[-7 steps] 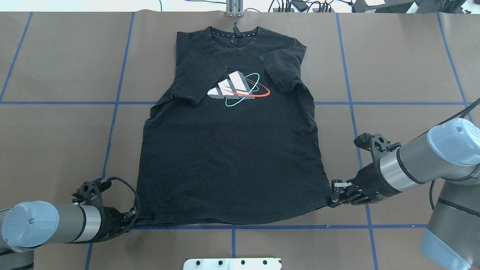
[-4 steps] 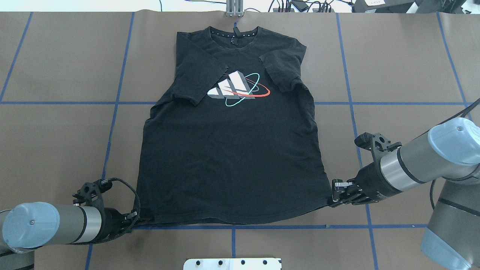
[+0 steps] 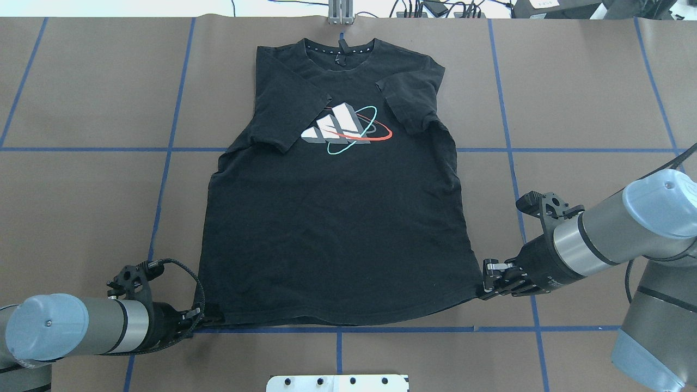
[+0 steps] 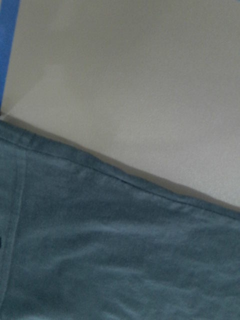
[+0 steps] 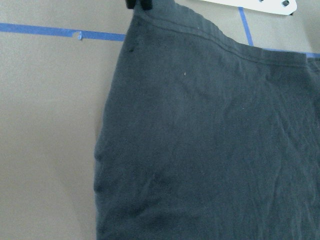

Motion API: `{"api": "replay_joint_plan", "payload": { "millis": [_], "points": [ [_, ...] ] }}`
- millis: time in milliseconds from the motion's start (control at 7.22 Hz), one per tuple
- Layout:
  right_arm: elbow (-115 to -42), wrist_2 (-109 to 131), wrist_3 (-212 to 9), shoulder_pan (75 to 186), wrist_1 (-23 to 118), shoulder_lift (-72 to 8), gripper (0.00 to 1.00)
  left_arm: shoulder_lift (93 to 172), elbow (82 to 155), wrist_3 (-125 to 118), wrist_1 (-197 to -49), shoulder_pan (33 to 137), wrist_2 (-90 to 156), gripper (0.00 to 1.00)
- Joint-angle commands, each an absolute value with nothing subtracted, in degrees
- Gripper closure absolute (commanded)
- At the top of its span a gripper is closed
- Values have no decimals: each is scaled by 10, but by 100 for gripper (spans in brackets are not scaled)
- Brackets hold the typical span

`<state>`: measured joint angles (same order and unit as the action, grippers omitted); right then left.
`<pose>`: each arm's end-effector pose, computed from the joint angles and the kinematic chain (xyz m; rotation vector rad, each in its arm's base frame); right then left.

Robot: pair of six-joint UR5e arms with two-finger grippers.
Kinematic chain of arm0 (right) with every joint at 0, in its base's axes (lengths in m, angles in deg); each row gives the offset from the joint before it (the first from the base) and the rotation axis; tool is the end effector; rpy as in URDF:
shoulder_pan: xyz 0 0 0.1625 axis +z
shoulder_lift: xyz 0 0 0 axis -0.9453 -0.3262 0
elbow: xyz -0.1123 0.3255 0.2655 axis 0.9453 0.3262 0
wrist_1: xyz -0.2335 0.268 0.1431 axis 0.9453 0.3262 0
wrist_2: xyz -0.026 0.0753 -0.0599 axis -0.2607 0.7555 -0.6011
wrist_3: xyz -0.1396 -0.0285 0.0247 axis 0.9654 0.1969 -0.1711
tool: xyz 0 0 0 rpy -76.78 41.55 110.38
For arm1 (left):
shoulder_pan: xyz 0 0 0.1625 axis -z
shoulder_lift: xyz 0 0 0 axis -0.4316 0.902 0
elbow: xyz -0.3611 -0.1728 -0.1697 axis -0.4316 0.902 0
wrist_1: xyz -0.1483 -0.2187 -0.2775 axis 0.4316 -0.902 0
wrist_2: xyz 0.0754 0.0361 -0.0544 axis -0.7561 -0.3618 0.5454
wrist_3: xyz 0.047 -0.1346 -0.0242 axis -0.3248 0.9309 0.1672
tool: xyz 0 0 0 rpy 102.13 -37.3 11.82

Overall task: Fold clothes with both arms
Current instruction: 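Grasp both hem corners with the left and right grippers, then lift the hem with both grippers and carry it over the shirt toward the collar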

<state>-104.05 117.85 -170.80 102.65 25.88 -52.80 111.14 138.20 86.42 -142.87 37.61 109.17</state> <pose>-0.3693 -0.2750 0.3929 -0.2740 -1.1768 0.0343 0.4634 -0.2154 0.4508 -0.1481 1.1400 -0.3416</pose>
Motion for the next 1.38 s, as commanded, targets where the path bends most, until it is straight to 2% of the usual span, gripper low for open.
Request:
{"api": "replay_joint_plan", "payload": {
  "millis": [0,277,415,554,692,1246],
  "points": [
    [-1040,1182,-1708,1029,259,-528,100,1117,1382,864,-1429,376,1092,48],
    [-1041,1182,-1707,1030,259,-529,100,1117,1382,864,-1429,376,1093,70],
    [-1040,1182,-1708,1030,259,-529,100,1117,1382,865,-1429,376,1093,76],
    [-1040,1182,-1707,1030,259,-529,100,1116,1382,865,-1429,377,1093,92],
    [-1040,1182,-1707,1030,259,-529,100,1115,1382,864,-1428,377,1094,100],
    [-1042,1183,-1707,1030,254,-536,100,1105,1415,864,-1428,386,1100,100]
  ]
}}
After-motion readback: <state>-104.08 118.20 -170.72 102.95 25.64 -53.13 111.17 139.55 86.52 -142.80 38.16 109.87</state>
